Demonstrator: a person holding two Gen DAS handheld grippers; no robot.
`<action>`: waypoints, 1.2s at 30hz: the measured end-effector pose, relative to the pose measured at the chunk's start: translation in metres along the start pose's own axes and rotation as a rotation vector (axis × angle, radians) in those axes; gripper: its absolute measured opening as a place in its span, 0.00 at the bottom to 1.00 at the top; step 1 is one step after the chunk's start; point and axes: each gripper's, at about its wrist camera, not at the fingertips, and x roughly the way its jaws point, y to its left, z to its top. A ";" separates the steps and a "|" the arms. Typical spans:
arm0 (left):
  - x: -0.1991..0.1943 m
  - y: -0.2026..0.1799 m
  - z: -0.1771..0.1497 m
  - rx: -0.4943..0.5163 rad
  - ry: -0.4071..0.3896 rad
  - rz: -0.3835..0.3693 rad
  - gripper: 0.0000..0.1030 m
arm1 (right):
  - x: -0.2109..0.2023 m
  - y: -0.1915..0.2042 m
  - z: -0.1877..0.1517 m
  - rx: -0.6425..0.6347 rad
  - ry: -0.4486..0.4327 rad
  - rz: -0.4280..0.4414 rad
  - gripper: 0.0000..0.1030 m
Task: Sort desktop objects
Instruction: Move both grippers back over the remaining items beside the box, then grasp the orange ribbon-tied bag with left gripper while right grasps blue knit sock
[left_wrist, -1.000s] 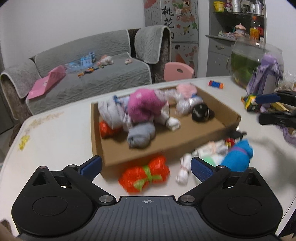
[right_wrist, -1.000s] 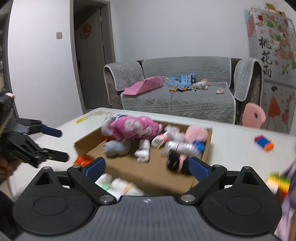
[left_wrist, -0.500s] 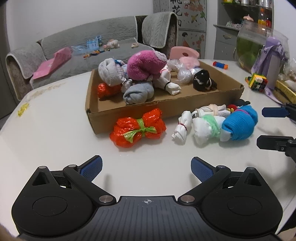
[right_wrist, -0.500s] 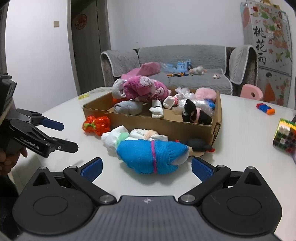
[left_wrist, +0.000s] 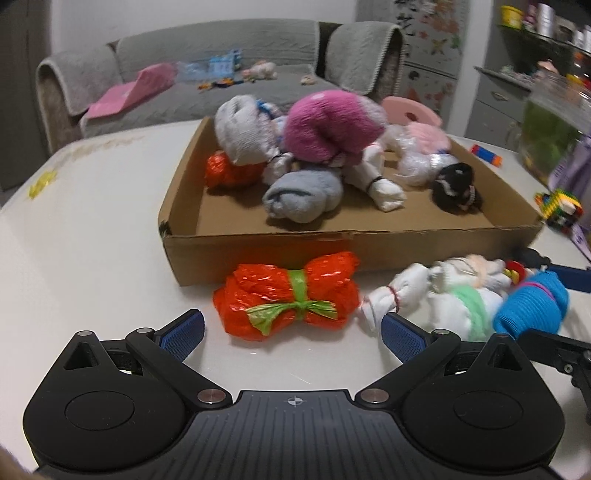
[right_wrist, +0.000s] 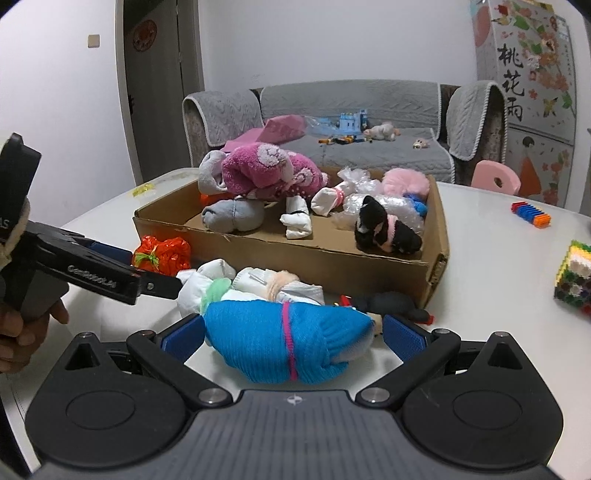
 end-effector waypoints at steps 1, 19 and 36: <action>0.001 0.000 0.001 -0.002 -0.005 0.006 1.00 | 0.001 0.000 0.000 0.003 0.000 0.002 0.99; 0.006 -0.004 0.005 -0.003 -0.031 0.024 0.93 | -0.005 0.007 0.000 0.014 -0.001 -0.004 0.84; -0.017 -0.004 -0.012 0.019 -0.062 0.008 0.68 | -0.017 0.004 -0.007 0.007 -0.003 0.014 0.75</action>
